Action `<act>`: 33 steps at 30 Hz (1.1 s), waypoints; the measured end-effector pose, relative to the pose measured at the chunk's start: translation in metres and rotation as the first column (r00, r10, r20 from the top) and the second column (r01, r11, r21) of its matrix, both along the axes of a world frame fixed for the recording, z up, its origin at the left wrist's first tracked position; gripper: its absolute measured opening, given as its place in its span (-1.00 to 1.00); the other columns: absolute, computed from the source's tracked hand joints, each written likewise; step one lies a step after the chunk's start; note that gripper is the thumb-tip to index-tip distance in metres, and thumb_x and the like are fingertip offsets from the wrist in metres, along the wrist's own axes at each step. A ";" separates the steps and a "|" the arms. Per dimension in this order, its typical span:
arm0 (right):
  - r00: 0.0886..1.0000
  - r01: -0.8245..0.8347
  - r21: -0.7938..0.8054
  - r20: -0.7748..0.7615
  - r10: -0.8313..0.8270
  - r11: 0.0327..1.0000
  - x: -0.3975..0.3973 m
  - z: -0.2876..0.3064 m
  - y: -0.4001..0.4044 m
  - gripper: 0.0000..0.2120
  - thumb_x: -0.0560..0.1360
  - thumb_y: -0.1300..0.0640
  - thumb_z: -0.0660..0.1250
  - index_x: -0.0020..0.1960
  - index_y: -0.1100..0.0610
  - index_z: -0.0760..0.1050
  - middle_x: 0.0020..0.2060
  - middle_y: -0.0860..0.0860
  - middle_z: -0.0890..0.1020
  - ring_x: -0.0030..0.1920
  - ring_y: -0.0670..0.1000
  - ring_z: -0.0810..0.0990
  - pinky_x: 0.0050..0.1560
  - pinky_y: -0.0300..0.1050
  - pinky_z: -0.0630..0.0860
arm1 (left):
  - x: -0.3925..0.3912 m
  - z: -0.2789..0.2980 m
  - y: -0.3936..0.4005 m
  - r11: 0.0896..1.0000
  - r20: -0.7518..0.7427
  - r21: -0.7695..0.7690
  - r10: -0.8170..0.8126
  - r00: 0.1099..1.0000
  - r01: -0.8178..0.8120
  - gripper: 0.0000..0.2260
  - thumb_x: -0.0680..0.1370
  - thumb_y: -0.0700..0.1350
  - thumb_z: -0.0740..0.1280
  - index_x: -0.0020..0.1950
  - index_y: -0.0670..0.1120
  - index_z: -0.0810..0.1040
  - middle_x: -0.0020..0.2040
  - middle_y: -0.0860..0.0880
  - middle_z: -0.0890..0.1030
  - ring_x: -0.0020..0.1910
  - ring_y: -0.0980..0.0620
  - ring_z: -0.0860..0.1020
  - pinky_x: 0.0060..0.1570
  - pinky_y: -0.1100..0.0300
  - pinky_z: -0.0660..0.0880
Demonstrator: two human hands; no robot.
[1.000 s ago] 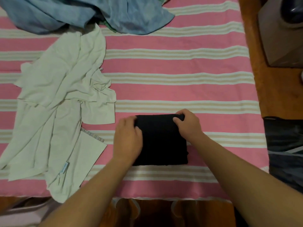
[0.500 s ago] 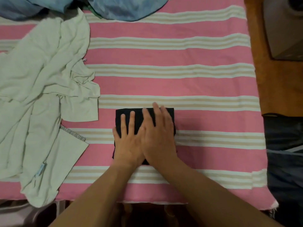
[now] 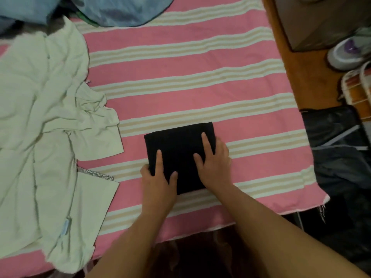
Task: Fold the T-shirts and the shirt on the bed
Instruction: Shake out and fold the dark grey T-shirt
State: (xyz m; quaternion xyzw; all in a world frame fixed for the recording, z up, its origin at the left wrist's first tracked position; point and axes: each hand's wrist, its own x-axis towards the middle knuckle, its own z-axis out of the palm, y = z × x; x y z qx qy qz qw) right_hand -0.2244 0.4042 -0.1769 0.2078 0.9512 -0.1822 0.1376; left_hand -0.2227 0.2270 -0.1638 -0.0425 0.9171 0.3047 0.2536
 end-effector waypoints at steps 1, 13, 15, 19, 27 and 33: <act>1.000 0.015 -0.030 0.021 -0.014 0.999 -0.002 0.007 -0.001 -0.39 0.65 -0.21 0.06 0.64 -0.15 -0.03 0.58 0.20 0.12 0.50 0.27 0.17 0.42 0.23 0.26 | 0.000 0.006 0.001 0.993 0.068 0.109 0.045 0.997 -0.052 -0.24 0.63 0.10 0.31 0.64 0.24 -0.15 0.55 -0.18 0.09 0.42 -0.22 0.35 0.38 -0.07 0.43; 0.991 0.124 -0.599 0.041 -0.125 0.791 0.010 0.028 0.031 -0.46 0.69 0.05 0.20 0.62 -0.11 0.12 0.54 -0.05 0.33 0.49 -0.01 0.34 0.45 -0.13 0.32 | -0.020 0.018 -0.071 0.849 0.313 0.525 -0.253 0.916 0.055 -0.28 0.60 -0.26 0.39 0.54 0.38 0.24 0.51 0.19 0.37 0.36 0.10 0.51 0.33 0.02 0.52; 0.989 0.122 -0.650 0.015 -0.148 0.750 0.023 0.024 0.026 -0.44 0.68 0.08 0.21 0.62 -0.09 0.10 0.52 -0.06 0.33 0.46 -0.04 0.36 0.46 -0.10 0.35 | -0.013 0.017 -0.072 0.895 0.304 0.424 -0.285 0.909 0.139 -0.21 0.59 -0.35 0.34 0.54 0.41 0.19 0.47 0.15 0.41 0.24 -0.02 0.59 0.22 0.06 0.57; 0.965 0.178 -0.730 -0.001 -0.262 0.660 0.052 0.035 0.030 -0.42 0.66 0.11 0.27 0.62 -0.07 0.16 0.41 -0.15 0.38 0.37 -0.14 0.39 0.30 -0.38 0.37 | 0.026 0.032 -0.049 0.909 0.305 0.392 0.015 0.952 -0.140 -0.42 0.62 -0.26 0.27 0.57 0.17 0.27 0.39 0.02 0.48 0.21 0.00 0.55 0.12 0.16 0.54; 0.803 0.436 -0.770 0.099 -0.588 0.466 0.253 0.082 0.155 -0.47 0.62 0.07 0.34 0.54 -0.14 0.29 0.47 -0.09 0.41 0.43 -0.12 0.39 0.47 -0.01 0.38 | 0.169 0.072 0.141 0.774 0.719 0.378 0.101 0.687 -0.508 -0.65 0.60 0.16 0.33 0.32 0.05 0.53 0.08 -0.02 0.72 -0.13 -0.03 0.72 -0.24 0.09 0.62; 0.504 0.736 -0.622 0.236 -0.831 0.270 0.475 0.070 0.280 -0.53 0.62 0.02 0.34 0.46 -0.24 0.31 0.47 -0.12 0.37 0.42 -0.15 0.34 0.39 -0.17 0.34 | 0.292 0.030 0.312 0.910 0.826 0.325 -0.140 0.546 -0.257 -0.85 0.64 -0.20 0.31 0.14 -0.19 0.63 0.08 -0.21 0.71 -0.04 -0.14 0.72 -0.12 0.04 0.68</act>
